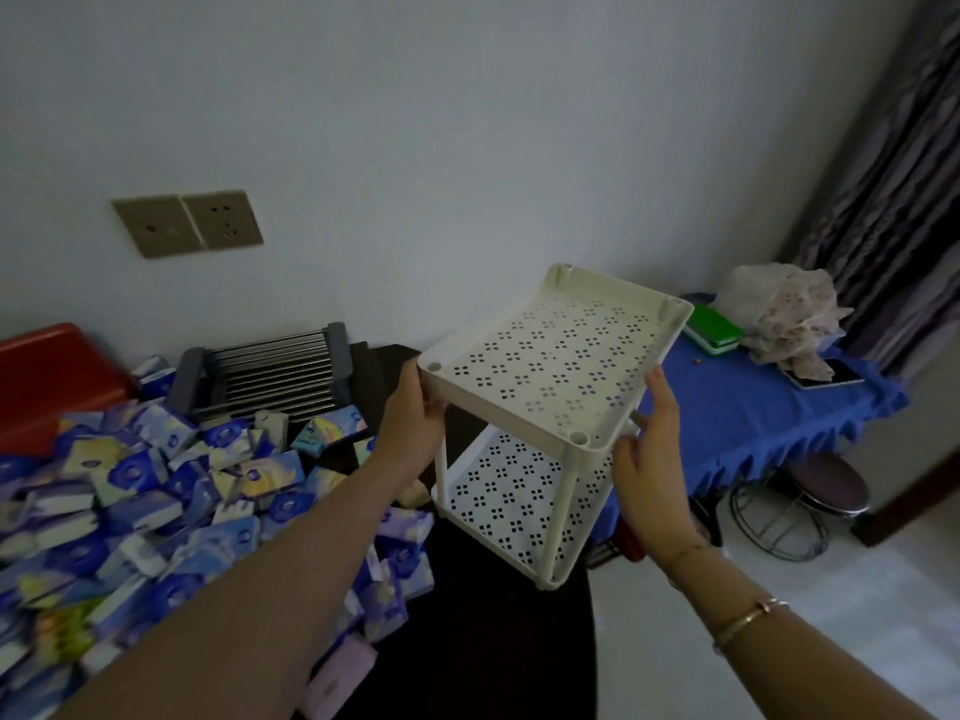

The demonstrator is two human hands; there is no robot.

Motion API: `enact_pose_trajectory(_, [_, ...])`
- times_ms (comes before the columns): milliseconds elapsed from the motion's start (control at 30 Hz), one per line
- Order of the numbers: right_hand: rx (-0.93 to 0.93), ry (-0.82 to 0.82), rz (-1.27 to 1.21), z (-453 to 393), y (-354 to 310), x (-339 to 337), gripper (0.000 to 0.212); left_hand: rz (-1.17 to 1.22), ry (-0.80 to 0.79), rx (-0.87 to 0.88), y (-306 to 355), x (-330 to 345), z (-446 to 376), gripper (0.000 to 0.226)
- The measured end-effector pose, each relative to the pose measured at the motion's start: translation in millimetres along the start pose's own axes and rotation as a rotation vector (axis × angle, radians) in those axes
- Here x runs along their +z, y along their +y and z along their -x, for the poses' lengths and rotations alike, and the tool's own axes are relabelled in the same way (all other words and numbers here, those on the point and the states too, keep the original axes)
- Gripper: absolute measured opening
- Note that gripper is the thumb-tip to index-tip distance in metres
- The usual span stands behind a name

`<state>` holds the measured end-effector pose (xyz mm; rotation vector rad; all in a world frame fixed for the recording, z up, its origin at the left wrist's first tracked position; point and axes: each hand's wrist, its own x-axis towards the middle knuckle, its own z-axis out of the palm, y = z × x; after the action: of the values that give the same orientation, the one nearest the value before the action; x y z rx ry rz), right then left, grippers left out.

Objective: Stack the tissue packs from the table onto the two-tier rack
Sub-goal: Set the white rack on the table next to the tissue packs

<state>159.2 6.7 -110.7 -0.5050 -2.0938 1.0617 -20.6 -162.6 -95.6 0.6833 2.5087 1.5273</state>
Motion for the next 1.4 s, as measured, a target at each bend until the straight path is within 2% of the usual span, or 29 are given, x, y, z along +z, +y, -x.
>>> enact_pose_trajectory(67, [-0.04, 0.019, 0.038, 9.8, -7.6, 19.8, 0.074, 0.018, 0.011, -0.023, -14.9, -12.3, -6.2, 0.037])
enact_pose_trajectory(133, [-0.112, 0.072, 0.103, 13.4, -8.6, 39.2, 0.069, 0.055, 0.027, -0.024, -29.8, -21.3, -14.5, 0.041])
enact_pose_trajectory(233, [-0.233, 0.221, 0.178, 10.8, 3.8, 60.4, 0.06, 0.195, 0.007, 0.024, -53.4, -23.9, -17.6, 0.069])
enact_pose_trajectory(300, [-0.271, 0.305, 0.152, 10.2, 11.7, 68.4, 0.058, 0.234, -0.012, 0.078, -73.0, -17.5, -6.8, 0.077])
enact_pose_trajectory(433, [-0.313, 0.352, 0.056, 27.0, 14.0, 77.7, 0.063, 0.199, -0.08, 0.139, -106.9, 5.0, 40.4, 0.065])
enact_pose_trajectory(500, [-0.27, 0.307, -0.067, 48.2, 10.1, 84.4, 0.068, 0.171, -0.1, 0.158, -114.0, 14.9, 74.6, 0.058])
enact_pose_trajectory(567, [-0.163, 0.229, -0.092, 80.7, 6.9, 93.6, 0.063, 0.165, -0.118, 0.188, -118.9, 19.0, 114.6, 0.056])
enact_pose_trajectory(633, [0.0, 0.055, 0.0, 115.1, 8.2, 104.4, 0.053, 0.157, -0.135, 0.192, -123.7, 16.2, 149.9, 0.05])
enact_pose_trajectory(700, [0.143, -0.173, 0.04, 145.5, 5.9, 112.3, 0.054, 0.108, -0.133, 0.195, -131.1, 6.1, 178.0, 0.047])
enact_pose_trajectory(767, [0.214, -0.236, 0.024, 162.7, 0.5, 113.1, 0.058, 0.023, -0.096, 0.201, -138.8, -10.5, 201.8, 0.048])
enact_pose_trajectory(833, [0.219, -0.201, 0.031, 172.0, -5.8, 109.9, 0.047, -0.054, -0.075, 0.217, -150.2, -27.7, 223.3, 0.046])
enact_pose_trajectory(967, [0.141, -0.158, 0.067, 201.5, -5.4, 109.0, 0.03, -0.314, -0.147, 0.182, -177.8, -51.0, 264.7, 0.042])
enact_pose_trajectory(1067, [0.038, -0.206, 0.041, 231.7, 1.1, 110.3, 0.02, -0.585, -0.166, 0.207, -193.6, -56.8, 287.6, 0.041])
enact_pose_trajectory(1133, [0.013, -0.281, 0.09, 247.1, 6.5, 110.6, 0.014, -0.741, -0.207, 0.153, -200.9, -55.1, 302.5, 0.044])
enact_pose_trajectory(1233, [0.001, -0.459, 0.378, 265.5, 18.6, 114.2, 0.02, -0.857, -0.258, 0.102, -214.0, -49.4, 322.3, 0.047])
enact_pose_trajectory(1300, [-0.068, -0.458, 0.521, 273.7, 24.9, 116.6, 0.024, -0.917, -0.271, 0.112, -224.6, -48.3, 329.6, 0.048])
enact_pose_trajectory(1400, [-0.109, -0.418, 0.565, 281.0, 26.2, 112.1, 0.021, -0.95, -0.26, 0.107, -236.1, -46.3, 326.5, 0.049])
